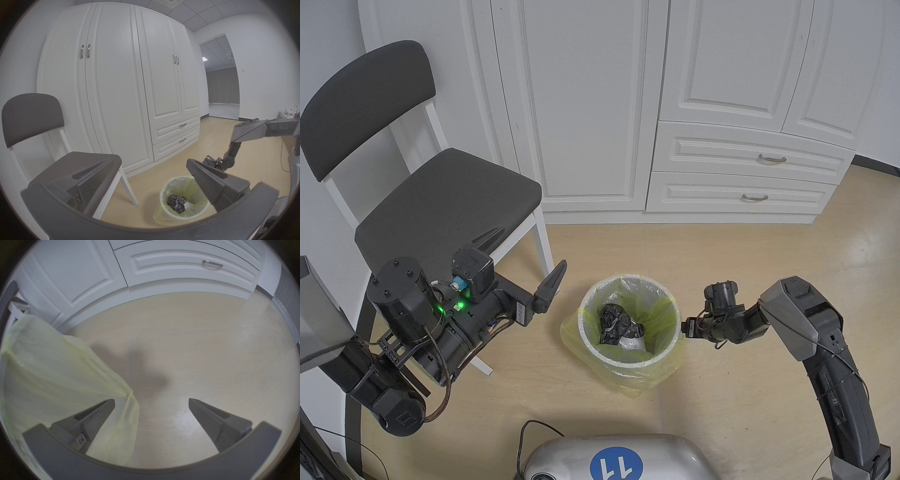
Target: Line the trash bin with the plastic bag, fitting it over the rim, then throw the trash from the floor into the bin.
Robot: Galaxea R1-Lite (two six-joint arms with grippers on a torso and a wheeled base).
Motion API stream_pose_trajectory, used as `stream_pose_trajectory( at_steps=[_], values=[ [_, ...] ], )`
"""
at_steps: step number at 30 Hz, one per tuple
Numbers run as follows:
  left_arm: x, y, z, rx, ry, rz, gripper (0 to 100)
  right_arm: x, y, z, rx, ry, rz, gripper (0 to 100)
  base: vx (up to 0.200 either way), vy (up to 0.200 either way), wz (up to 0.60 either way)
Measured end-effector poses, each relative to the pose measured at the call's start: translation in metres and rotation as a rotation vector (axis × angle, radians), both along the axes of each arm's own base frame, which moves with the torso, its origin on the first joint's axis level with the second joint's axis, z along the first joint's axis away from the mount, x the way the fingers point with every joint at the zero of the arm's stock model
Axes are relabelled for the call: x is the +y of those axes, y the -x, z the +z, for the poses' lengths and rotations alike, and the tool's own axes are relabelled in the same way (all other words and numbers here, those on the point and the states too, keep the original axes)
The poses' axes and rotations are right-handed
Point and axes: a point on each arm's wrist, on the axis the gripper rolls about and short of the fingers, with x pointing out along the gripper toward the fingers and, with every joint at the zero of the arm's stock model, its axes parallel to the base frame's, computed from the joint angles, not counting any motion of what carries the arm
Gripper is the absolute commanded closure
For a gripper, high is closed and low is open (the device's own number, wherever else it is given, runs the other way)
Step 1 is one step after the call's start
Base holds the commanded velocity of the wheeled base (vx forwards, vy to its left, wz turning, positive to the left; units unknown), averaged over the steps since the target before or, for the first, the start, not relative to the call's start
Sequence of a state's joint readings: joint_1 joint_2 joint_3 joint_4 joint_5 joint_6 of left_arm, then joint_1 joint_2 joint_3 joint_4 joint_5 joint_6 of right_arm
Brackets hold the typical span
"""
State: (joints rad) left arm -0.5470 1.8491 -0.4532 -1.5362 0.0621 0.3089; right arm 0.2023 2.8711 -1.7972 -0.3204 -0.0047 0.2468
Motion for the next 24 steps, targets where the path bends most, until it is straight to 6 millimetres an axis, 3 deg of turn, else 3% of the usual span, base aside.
stream_pose_trajectory(
  at_steps=[10, 15, 18, 24],
  values=[
    [0.008, 0.014, 0.000, 0.042, 0.043, -0.011, 0, -0.026, 0.039, 0.025, -0.242, -0.176, -0.080, 0, 0.000, 0.000, 0.00],
    [0.016, 0.017, 0.000, 0.070, 0.084, 0.007, 0, -0.039, 0.069, 0.037, -0.303, -0.246, -0.131, 0, 0.000, 0.000, 0.00],
    [0.023, 0.018, 0.000, 0.083, 0.103, 0.021, 0, -0.043, 0.087, 0.056, -0.340, -0.261, -0.145, 0, 0.000, 0.000, 0.00],
    [0.038, 0.028, 0.007, 0.083, 0.152, 0.054, 0, -0.052, 0.119, 0.127, -0.508, -0.188, -0.101, 0, 0.000, 0.000, 0.00]
  ],
)
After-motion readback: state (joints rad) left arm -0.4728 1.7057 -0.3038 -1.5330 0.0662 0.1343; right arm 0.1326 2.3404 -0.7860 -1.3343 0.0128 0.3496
